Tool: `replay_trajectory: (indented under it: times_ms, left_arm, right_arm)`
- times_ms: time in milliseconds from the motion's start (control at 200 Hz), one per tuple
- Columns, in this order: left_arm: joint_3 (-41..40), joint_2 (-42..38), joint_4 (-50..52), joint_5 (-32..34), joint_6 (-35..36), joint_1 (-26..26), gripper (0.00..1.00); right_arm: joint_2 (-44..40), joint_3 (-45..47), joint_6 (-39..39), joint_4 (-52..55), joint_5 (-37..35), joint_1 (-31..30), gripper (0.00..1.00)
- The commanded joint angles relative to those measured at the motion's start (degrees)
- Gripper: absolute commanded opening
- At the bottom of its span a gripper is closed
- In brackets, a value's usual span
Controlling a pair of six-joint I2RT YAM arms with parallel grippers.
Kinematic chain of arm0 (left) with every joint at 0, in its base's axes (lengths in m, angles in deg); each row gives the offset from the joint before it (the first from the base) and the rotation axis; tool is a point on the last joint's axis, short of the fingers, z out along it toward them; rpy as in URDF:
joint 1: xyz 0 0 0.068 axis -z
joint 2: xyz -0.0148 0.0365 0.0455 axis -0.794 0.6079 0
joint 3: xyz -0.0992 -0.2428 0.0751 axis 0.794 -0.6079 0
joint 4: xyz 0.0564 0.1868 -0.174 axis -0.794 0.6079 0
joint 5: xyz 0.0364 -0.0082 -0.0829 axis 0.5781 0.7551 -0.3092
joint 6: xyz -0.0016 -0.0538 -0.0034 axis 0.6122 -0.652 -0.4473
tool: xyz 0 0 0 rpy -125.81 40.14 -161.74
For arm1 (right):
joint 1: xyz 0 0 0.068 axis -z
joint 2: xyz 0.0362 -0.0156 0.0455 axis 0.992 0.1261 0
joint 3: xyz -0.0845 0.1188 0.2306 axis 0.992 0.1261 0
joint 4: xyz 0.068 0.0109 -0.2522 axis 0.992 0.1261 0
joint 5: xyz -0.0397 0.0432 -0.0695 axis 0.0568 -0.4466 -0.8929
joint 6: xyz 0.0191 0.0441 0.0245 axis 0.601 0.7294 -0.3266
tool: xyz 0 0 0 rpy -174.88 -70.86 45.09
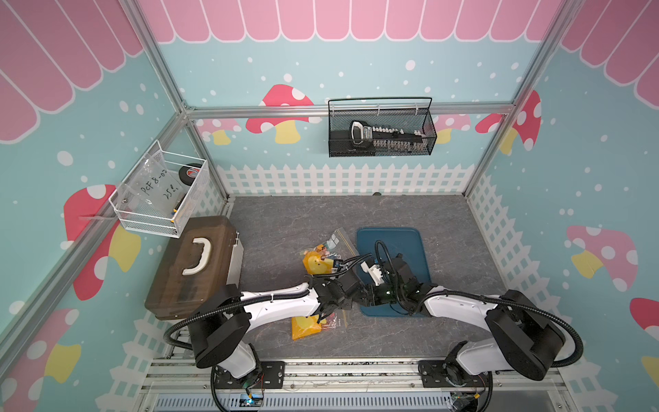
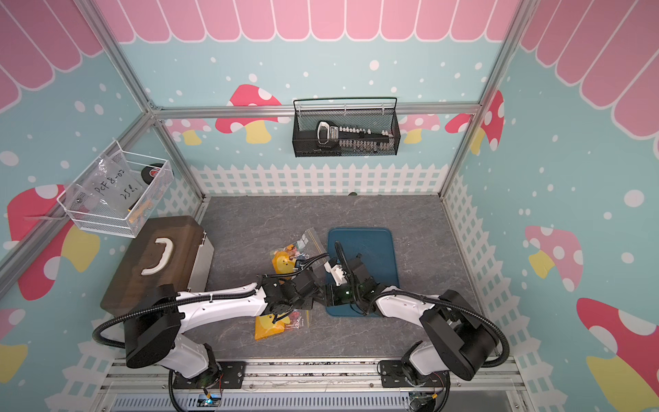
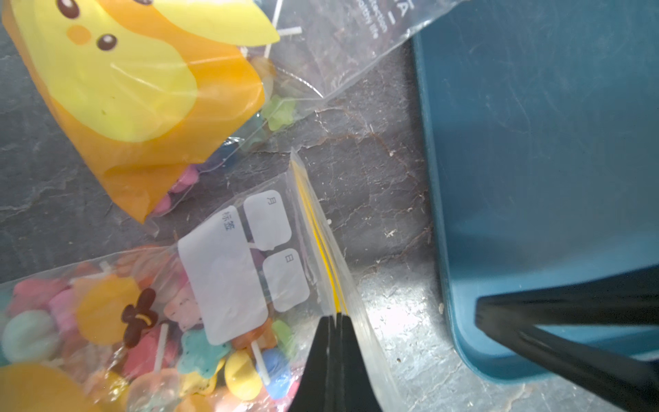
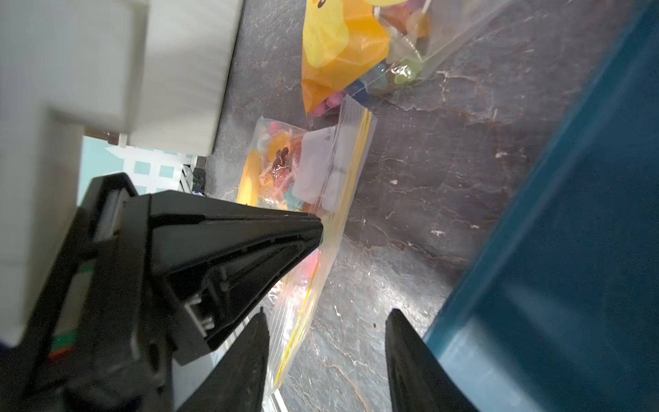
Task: Pour candies out of the ziploc bag
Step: Open the ziploc bag at the center of the board.
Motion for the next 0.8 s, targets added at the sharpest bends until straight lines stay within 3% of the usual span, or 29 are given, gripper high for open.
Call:
replay_trajectory:
  times_ms: [0,320,796]
  left_arm:
    - [-0.82,-1.2,-1.37,0.26,-1.21,-0.54,0.0]
    - [-0.56,-0.78,-2.43,-0.06,-0.93,-0.72,0.0]
    - [-1.87,-2.3,-2.43,0.3,-1.2,-0.91,0.0]
  right_arm:
    - [2.45,-1.97,0.67,-1.34,-0.43,-1.56,0.52]
    - [7.05,-4.64,0.84,-0.39,-1.44,-4.35,0.48]
    - [9.21,-5.67,1.02,-0.24,-1.72,-5.53,0.08]
